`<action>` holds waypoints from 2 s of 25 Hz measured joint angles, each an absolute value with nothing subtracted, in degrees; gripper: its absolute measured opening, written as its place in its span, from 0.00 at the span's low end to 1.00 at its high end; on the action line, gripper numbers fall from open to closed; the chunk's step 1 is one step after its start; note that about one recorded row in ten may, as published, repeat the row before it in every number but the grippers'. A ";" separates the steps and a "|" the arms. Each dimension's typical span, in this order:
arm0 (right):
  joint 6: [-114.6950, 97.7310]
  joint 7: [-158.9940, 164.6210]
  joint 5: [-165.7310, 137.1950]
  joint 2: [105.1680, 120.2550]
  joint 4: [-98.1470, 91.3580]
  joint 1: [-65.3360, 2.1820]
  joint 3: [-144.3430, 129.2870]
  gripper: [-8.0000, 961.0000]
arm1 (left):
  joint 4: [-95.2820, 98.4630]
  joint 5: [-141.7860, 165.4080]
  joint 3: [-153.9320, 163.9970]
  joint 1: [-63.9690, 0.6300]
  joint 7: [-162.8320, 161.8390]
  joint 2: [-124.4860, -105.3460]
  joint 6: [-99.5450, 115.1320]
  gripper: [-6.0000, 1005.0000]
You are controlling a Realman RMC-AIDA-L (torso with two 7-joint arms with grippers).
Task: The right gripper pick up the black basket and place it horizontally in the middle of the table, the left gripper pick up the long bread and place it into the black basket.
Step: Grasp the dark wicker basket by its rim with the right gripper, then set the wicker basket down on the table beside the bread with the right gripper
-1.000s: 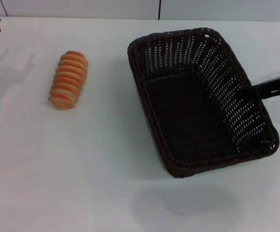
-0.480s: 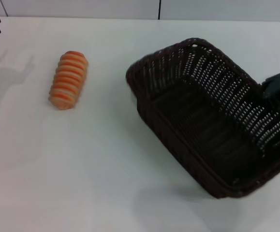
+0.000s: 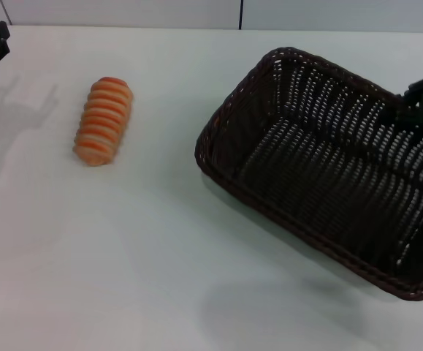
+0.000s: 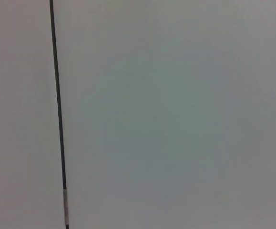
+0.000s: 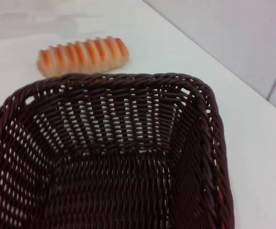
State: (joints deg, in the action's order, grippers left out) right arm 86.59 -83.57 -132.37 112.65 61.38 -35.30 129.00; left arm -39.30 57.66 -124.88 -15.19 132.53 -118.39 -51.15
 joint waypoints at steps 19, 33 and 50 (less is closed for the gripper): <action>94.71 -93.17 -127.00 108.87 55.95 -42.54 136.48 0.21 | -39.43 57.18 -125.51 -15.39 132.41 -118.57 -50.65 0.78; 96.07 -103.82 -125.17 108.79 46.21 -46.85 134.53 0.20 | -41.68 56.28 -132.02 -15.91 132.48 -118.45 -53.50 0.78; 92.18 -108.39 -122.92 109.32 41.42 -45.44 134.27 0.20 | -41.04 54.01 -131.30 -15.50 132.27 -118.65 -55.87 0.78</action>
State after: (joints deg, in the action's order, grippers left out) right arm 92.18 -108.39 -122.92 109.32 41.42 -45.44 134.27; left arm -41.04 54.01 -131.30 -15.50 132.27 -118.65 -55.87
